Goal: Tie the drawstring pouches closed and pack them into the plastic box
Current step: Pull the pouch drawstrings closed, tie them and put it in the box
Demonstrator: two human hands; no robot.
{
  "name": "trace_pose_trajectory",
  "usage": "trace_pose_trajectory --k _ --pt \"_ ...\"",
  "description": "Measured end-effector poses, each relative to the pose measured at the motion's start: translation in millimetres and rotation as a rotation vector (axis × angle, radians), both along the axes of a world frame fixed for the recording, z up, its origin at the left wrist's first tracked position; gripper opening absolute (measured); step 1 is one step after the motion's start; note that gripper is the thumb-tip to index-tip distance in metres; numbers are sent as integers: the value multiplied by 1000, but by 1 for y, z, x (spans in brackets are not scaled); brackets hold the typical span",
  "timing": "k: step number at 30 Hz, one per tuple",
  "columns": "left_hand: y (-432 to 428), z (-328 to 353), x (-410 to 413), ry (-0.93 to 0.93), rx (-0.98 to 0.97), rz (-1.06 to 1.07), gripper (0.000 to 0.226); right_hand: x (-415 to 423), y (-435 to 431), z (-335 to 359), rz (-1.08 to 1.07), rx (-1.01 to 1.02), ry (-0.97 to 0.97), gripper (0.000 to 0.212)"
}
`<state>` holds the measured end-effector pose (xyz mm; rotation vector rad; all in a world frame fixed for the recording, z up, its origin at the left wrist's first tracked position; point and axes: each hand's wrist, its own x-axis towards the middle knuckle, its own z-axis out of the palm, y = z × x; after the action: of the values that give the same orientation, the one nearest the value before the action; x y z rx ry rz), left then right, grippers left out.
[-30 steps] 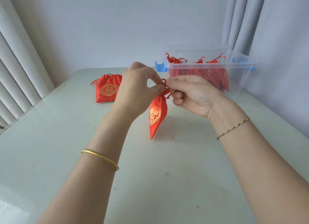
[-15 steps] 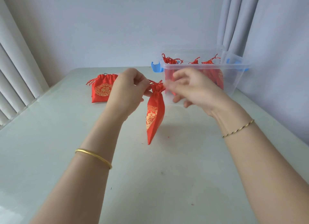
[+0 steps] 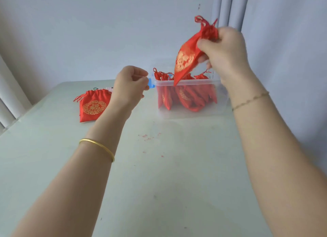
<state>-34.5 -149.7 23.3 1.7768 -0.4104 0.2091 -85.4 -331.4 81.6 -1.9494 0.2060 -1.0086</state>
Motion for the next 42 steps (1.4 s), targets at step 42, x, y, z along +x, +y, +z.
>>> trace_pose_trajectory --k 42 --pt "75 -101 24 212 966 252 55 29 94 -135 332 -61 516 23"
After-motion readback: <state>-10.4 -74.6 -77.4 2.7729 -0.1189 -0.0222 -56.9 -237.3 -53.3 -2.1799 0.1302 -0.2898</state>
